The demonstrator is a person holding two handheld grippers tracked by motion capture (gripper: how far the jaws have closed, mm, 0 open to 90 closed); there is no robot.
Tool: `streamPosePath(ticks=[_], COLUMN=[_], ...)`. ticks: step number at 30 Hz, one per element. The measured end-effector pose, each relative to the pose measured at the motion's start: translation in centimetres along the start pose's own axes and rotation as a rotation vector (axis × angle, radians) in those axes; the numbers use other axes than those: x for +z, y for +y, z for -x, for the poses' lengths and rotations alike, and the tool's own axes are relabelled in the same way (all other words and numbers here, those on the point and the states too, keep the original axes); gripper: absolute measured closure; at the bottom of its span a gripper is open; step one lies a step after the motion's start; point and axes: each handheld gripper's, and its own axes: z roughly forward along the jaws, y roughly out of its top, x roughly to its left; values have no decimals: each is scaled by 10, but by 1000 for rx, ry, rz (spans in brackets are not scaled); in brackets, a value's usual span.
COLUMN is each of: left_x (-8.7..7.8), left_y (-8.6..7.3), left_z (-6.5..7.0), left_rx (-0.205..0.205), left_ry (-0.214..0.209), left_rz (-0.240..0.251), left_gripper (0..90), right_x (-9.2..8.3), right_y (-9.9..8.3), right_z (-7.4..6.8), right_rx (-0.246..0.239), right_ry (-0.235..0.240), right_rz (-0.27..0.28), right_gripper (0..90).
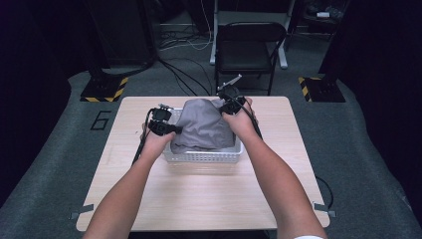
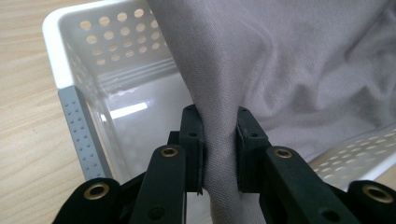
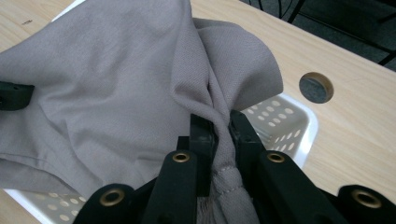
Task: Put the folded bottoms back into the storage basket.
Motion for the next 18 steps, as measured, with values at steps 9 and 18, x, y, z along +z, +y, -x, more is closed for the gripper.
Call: streamPosePath(ticks=[9, 18], left_x=[13, 16], left_y=[-6, -9], left_z=[2, 0], left_rx=[-24, -33], left_ry=[11, 27], left_rz=[-19, -34], left_gripper=[764, 763], right_x=[15, 21], right_y=[-9, -13], right_z=[-1, -3], right_rx=[19, 1], right_ry=[-16, -14], right_rz=[-10, -16], right_gripper=[818, 818])
